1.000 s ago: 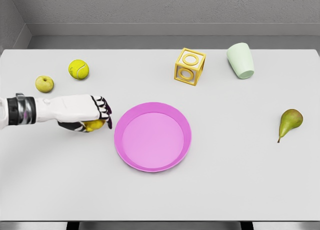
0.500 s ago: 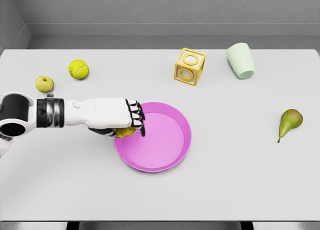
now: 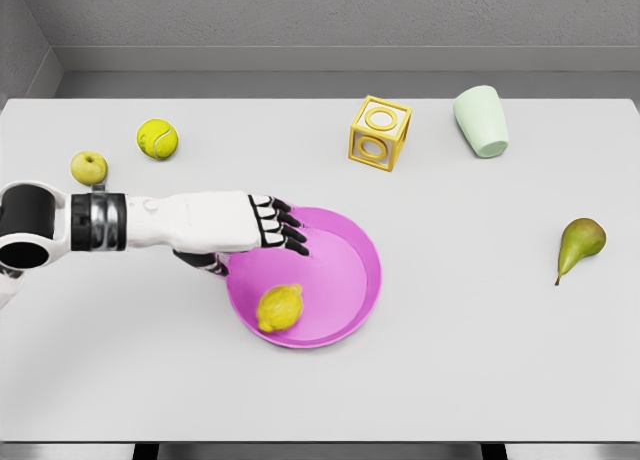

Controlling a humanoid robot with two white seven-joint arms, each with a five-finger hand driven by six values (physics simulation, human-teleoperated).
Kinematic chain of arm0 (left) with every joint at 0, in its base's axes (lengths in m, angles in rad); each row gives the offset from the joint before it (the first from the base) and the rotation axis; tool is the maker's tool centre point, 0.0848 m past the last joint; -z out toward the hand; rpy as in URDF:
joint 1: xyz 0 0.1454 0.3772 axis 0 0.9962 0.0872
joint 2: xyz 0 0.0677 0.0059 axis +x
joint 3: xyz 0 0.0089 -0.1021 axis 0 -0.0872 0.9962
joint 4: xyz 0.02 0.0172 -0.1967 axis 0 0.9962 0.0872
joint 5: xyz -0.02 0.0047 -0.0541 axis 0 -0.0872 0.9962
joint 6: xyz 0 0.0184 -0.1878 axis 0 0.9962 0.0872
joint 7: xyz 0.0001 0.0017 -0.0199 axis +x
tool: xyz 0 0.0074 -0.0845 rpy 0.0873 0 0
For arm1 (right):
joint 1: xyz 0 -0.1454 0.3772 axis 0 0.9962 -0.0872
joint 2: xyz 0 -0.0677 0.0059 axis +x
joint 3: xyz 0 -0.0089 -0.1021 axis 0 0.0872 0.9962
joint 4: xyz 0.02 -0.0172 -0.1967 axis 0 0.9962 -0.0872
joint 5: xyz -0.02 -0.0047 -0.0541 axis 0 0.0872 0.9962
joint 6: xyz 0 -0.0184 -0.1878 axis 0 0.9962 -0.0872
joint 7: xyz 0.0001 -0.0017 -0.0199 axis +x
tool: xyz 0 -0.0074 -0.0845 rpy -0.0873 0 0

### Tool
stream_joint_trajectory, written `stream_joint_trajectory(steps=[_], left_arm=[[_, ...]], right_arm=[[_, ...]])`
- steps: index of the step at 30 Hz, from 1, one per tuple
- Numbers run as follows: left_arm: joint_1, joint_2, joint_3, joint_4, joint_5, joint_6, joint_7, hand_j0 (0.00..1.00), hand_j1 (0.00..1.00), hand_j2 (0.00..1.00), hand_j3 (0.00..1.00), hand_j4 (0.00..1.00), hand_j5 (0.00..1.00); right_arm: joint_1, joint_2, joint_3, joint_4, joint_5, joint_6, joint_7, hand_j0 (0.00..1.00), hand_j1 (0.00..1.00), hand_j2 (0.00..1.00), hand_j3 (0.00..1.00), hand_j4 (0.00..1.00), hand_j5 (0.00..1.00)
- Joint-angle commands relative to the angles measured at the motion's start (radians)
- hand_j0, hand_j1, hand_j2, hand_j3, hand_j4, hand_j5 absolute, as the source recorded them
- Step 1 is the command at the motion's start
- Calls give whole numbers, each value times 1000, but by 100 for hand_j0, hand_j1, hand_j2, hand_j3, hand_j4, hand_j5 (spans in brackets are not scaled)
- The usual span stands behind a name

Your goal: Put the lemon on the plate with left arm

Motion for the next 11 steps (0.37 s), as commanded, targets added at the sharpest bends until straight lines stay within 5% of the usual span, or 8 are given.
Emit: stream_joint_trajectory(steps=[1, 4, 11], left_arm=[[3, 117, 58, 5, 11, 3, 0, 100, 100, 100, 100, 100, 100], [18, 231, 98, 63, 68, 3, 0, 100, 100, 100, 100, 100, 100], [49, 214, 86, 100, 93, 3, 0, 100, 100, 100, 100, 100, 100]], right_arm=[[0, 0, 0, 0, 0, 0, 0, 100, 100, 100, 100, 100, 100], [0, 0, 0, 0, 0, 0, 0, 100, 100, 100, 100, 100, 100], [0, 0, 0, 0, 0, 0, 0, 100, 100, 100, 100, 100, 100]])
